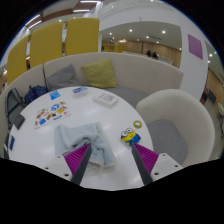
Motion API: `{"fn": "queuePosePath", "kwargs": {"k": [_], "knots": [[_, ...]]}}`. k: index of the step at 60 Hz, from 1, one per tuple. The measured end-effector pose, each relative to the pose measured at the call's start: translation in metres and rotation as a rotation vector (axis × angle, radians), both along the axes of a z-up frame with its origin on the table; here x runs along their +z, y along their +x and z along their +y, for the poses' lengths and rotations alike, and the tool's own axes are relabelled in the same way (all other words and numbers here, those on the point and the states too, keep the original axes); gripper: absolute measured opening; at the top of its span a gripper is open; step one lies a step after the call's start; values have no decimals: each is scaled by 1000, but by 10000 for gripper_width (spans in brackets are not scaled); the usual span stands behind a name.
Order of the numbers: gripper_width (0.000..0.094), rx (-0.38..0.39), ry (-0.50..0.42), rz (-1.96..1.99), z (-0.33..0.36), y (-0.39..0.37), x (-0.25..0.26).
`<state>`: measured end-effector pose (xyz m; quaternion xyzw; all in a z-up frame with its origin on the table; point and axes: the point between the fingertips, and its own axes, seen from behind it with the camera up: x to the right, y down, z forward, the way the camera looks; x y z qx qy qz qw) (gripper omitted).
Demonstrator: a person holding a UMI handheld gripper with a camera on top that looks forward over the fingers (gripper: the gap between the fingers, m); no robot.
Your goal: Fold towel
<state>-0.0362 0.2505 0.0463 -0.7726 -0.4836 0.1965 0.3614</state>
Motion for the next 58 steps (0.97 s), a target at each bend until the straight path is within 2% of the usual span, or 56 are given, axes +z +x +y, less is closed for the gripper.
{"fn": "queuePosePath", "kwargs": {"k": [9, 21, 27, 42, 51, 58], "knots": [[865, 82, -10, 30, -25, 53, 75], [869, 249, -31, 2, -96, 158, 185], [865, 300, -31, -16, -128, 202, 224], [869, 291, -20, 12, -158, 244, 277], [869, 330, 14, 31, -169, 240, 281], [868, 333, -11, 28, -177, 239, 278]]}}
